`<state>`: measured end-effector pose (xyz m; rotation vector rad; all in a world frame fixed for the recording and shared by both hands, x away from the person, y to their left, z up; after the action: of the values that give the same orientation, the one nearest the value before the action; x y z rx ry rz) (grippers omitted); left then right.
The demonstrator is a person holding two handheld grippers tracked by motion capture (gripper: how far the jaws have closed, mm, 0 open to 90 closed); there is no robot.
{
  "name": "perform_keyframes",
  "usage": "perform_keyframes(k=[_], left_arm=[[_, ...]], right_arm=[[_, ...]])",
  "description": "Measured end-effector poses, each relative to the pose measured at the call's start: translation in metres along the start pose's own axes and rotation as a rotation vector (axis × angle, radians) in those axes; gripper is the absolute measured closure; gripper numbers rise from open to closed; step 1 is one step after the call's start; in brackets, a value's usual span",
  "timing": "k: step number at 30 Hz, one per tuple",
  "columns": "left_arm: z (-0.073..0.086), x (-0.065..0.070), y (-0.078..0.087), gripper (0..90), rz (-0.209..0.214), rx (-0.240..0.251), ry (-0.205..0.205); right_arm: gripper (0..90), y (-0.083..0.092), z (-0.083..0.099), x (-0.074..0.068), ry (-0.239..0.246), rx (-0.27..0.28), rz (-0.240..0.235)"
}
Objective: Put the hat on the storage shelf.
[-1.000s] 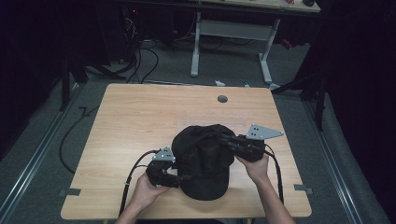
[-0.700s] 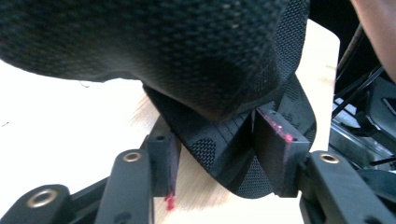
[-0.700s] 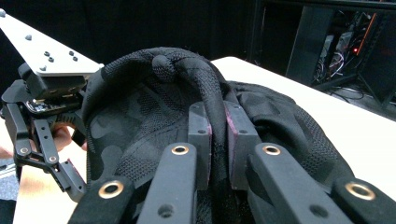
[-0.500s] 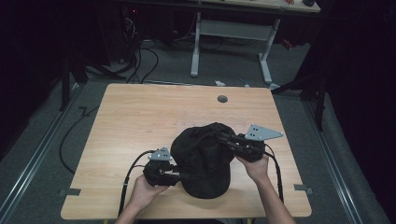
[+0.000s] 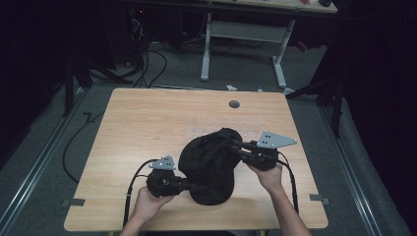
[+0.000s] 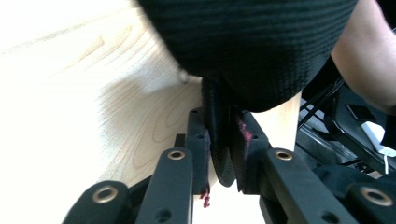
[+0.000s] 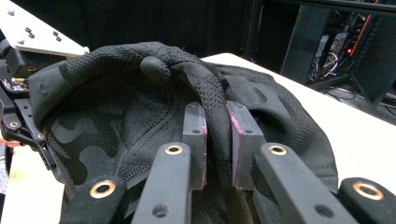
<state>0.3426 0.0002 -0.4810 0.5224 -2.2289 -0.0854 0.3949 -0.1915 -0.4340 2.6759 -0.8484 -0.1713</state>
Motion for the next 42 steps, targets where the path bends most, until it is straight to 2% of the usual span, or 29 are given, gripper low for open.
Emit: perform_keyframes(k=[5, 9, 12, 13, 15, 16, 18, 21, 22, 25, 28, 31, 33, 34, 35, 37, 38, 39, 42], left_arm=[[0.000, 0.005, 0.005, 85.8, 0.041, 0.000, 0.012], [-0.001, 0.007, 0.008, 86.1, 0.051, 0.005, 0.004], [-0.002, 0.008, 0.010, 86.3, 0.049, 0.023, -0.001], [-0.002, 0.008, 0.010, 86.3, 0.047, 0.030, -0.005], [-0.004, 0.008, 0.013, 86.3, 0.037, 0.042, -0.017], [-0.004, 0.008, 0.013, 86.3, 0.037, 0.042, -0.017], [-0.004, 0.008, 0.014, 86.4, 0.030, 0.049, -0.028], [-0.004, 0.008, 0.015, 86.4, 0.020, 0.059, -0.036], [-0.005, 0.008, 0.015, 86.3, 0.015, 0.064, -0.035], [-0.007, 0.007, 0.017, 86.4, 0.004, 0.082, -0.042], [-0.011, 0.007, 0.020, 86.3, -0.001, 0.101, -0.048], [-0.015, 0.009, 0.023, 86.3, -0.013, 0.129, -0.050], [-0.017, 0.008, 0.024, 86.3, -0.016, 0.137, -0.054], [-0.019, 0.008, 0.025, 86.3, -0.018, 0.148, -0.054], [-0.019, 0.008, 0.025, 86.3, -0.018, 0.148, -0.054], [-0.021, 0.009, 0.026, 86.3, -0.021, 0.164, -0.052], [-0.024, 0.009, 0.028, 86.3, -0.026, 0.177, -0.054], [-0.024, 0.009, 0.028, 86.3, -0.026, 0.177, -0.054], [-0.027, 0.008, 0.030, 86.3, -0.040, 0.194, -0.061]], right_arm=[[76.5, 0.000, -0.001, 0.000, -0.002, 0.003, 0.000], [73.9, 0.001, 0.000, 0.000, -0.006, 0.003, 0.003], [70.6, 0.001, -0.001, 0.001, -0.012, 0.004, 0.005], [65.2, 0.002, 0.000, 0.002, -0.018, 0.002, 0.010], [58.6, 0.003, 0.000, 0.004, -0.025, 0.000, 0.015], [58.6, 0.003, 0.000, 0.004, -0.025, 0.000, 0.015], [50.3, 0.006, 0.003, 0.006, -0.033, -0.016, 0.029], [47.8, 0.008, 0.005, 0.008, -0.037, -0.019, 0.045], [45.8, 0.011, 0.009, 0.011, -0.055, -0.016, 0.060], [45.1, 0.014, 0.014, 0.015, -0.069, -0.017, 0.067], [44.2, 0.016, 0.023, 0.019, -0.090, -0.046, 0.080], [44.4, 0.018, 0.042, 0.024, -0.128, -0.106, 0.115], [44.4, 0.018, 0.047, 0.026, -0.141, -0.116, 0.128], [44.4, 0.018, 0.059, 0.032, -0.156, -0.163, 0.187], [44.4, 0.018, 0.059, 0.032, -0.156, -0.163, 0.187], [44.4, 0.015, 0.071, 0.035, -0.161, -0.212, 0.231], [44.4, 0.011, 0.084, 0.037, -0.165, -0.260, 0.262], [44.4, 0.011, 0.084, 0.037, -0.165, -0.260, 0.262], [44.1, 0.006, 0.104, 0.040, -0.169, -0.328, 0.299]])
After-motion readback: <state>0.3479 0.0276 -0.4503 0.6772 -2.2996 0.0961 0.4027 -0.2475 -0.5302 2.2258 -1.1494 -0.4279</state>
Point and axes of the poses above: each handheld gripper's, and its own axes: y roughly backward along the jaws, z roughly out of its underside, x roughly to its right, the point moved 6 cm from there along -y, roughly forward along the jaws, and after that the axes turned 2 degrees about -x, right-handed, at the moved point
